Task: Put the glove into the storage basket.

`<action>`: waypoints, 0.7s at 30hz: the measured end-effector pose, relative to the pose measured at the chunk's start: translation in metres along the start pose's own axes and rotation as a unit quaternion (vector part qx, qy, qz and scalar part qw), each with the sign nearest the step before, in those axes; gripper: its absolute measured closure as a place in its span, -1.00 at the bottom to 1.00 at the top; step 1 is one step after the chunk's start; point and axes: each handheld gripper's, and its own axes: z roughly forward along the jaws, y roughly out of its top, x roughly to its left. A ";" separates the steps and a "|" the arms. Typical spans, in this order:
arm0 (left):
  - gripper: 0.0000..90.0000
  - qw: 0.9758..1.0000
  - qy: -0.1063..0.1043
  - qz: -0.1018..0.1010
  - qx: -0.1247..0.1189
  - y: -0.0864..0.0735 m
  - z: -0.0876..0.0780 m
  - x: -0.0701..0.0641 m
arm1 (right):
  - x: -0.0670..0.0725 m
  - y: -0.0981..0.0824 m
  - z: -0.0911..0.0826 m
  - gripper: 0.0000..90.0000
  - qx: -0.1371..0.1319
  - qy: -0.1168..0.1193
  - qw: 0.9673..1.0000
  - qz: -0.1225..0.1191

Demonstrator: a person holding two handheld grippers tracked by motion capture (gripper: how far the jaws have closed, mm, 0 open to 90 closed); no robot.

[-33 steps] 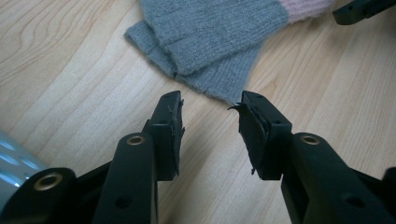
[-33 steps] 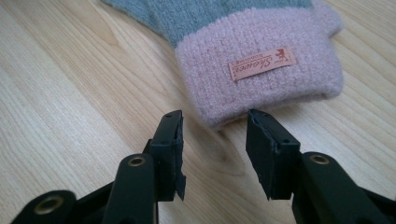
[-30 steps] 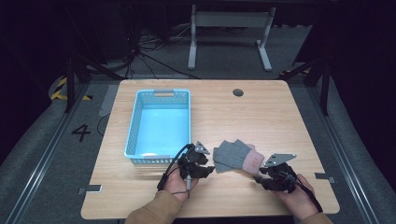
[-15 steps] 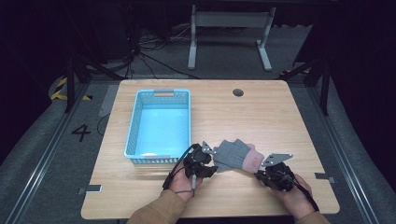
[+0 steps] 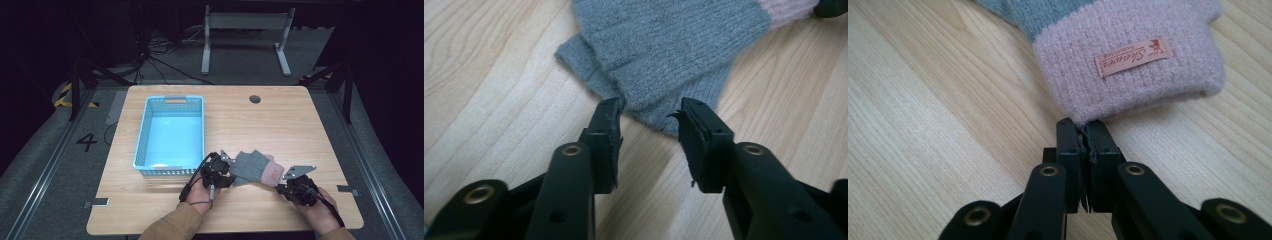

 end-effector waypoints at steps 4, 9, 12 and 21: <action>0.41 1.000 0.003 -0.005 0.010 0.001 0.004 0.001 | -0.001 0.000 -0.001 0.93 0.000 0.002 1.000 -0.002; 0.37 1.000 -0.001 -0.011 0.010 0.001 0.004 0.003 | -0.001 0.000 0.000 0.93 0.000 0.002 1.000 -0.006; 0.38 1.000 -0.008 -0.009 0.023 0.006 0.005 0.004 | 0.000 0.000 0.000 0.93 -0.001 0.002 1.000 -0.009; 0.47 0.999 -0.016 -0.009 0.032 0.011 0.007 0.005 | 0.001 0.000 0.001 0.93 -0.001 0.003 1.000 -0.015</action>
